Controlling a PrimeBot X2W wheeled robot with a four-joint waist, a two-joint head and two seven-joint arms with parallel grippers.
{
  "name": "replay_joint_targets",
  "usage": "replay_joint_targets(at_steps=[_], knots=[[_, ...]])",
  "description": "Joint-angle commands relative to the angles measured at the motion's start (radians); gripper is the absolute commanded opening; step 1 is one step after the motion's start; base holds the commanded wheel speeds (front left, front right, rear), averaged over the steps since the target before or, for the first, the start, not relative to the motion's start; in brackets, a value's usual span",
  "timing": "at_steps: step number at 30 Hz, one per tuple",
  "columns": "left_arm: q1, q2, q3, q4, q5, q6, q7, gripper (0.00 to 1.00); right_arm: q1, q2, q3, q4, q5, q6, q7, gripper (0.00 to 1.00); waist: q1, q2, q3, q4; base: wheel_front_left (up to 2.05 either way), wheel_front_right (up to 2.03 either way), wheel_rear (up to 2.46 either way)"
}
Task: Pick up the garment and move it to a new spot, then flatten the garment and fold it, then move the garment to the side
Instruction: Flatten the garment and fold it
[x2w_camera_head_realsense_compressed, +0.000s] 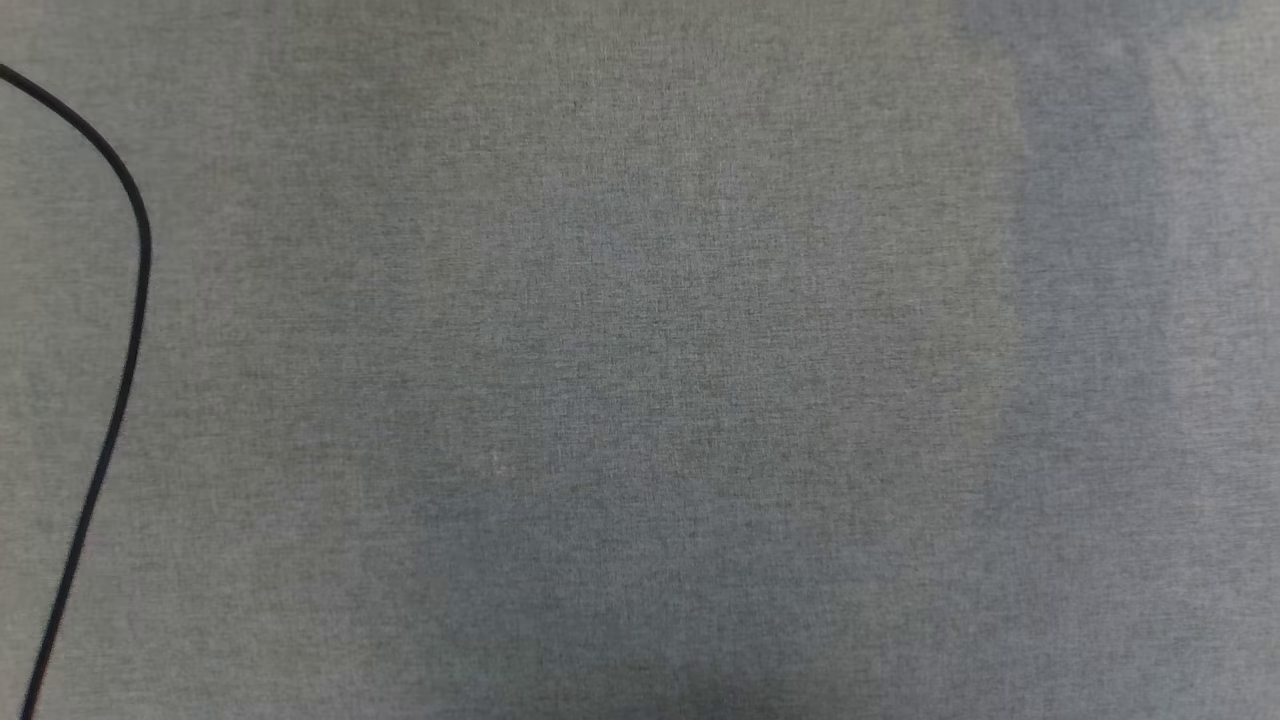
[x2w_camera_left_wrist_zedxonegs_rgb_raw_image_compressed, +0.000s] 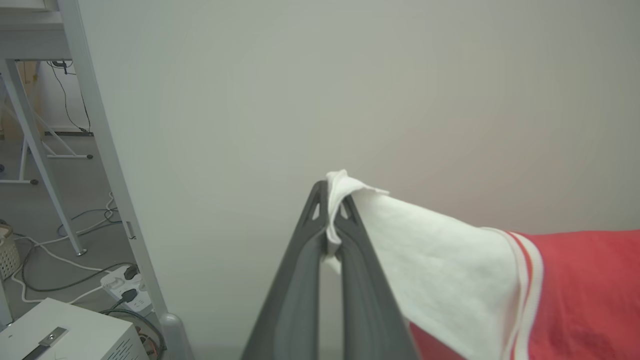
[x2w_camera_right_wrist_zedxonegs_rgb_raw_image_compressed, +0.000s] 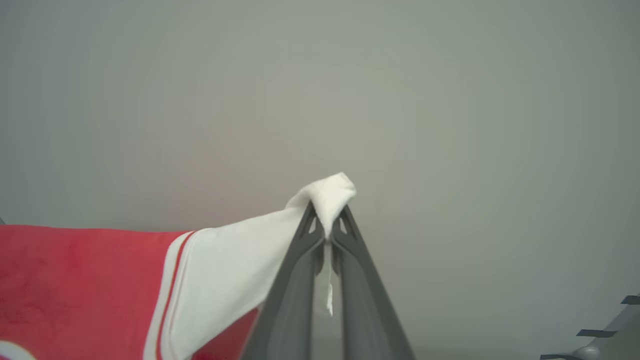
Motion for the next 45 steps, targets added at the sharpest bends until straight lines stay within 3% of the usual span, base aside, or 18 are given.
replay_joint_targets(at_steps=[1, 7, 12, 17, 25, 35, 40, 45], knots=[[0.033, -0.013, 0.004, 0.021, -0.011, -0.014, -0.010, 0.00, 0.000, 0.009, 0.014, 0.025, 0.019, -0.001, -0.017, 0.00, -0.0002, 0.0000, 0.033, -0.005, 0.00, 0.00, 0.00], [0.150, -0.056, 0.015, 0.093, -0.042, -0.056, -0.013, 0.00, 0.100, 0.041, 0.100, 0.115, 0.096, -0.001, -0.054, 0.00, -0.0002, 0.0000, 0.027, 0.004, 0.00, 0.00, 0.00], [0.314, -0.073, 0.060, 0.076, -0.071, -0.073, -0.014, 0.00, 0.278, 0.039, 0.184, 0.132, 0.196, -0.001, -0.072, 0.00, -0.0002, 0.0000, -0.026, 0.013, 0.00, 0.00, 0.00], [0.506, -0.077, 0.125, -0.018, -0.046, -0.077, -0.014, 0.00, 0.469, -0.018, 0.249, 0.077, 0.285, -0.001, -0.102, 0.00, -0.0002, 0.0000, -0.096, 0.028, 0.00, 0.00, 0.00], [0.797, -0.066, 0.248, -0.225, 0.062, -0.045, -0.014, 0.00, 0.727, -0.123, 0.300, -0.103, 0.377, -0.001, -0.108, 0.00, -0.0002, 0.0000, -0.224, 0.033, 0.00, 0.00, 0.00], [1.141, -0.069, 0.304, -0.434, 0.075, 0.001, -0.014, 0.00, 1.072, -0.172, 0.200, -0.348, 0.367, -0.001, 0.002, 0.00, -0.0002, 0.0000, -0.363, 0.023, 0.00, 0.00, 0.00], [1.339, -0.068, 0.328, -0.570, 0.049, 0.046, -0.003, 0.00, 1.265, -0.139, 0.095, -0.453, 0.328, -0.001, 0.072, 0.00, -0.0002, 0.0000, -0.417, 0.020, 0.00, 0.00, 0.00], [1.531, -0.064, 0.333, -0.704, 0.052, 0.113, 0.024, 0.00, 1.445, -0.066, -0.022, -0.539, 0.283, -0.001, 0.146, 0.00, -0.0002, 0.0000, -0.462, 0.017, 0.00, 0.00, 0.00]])
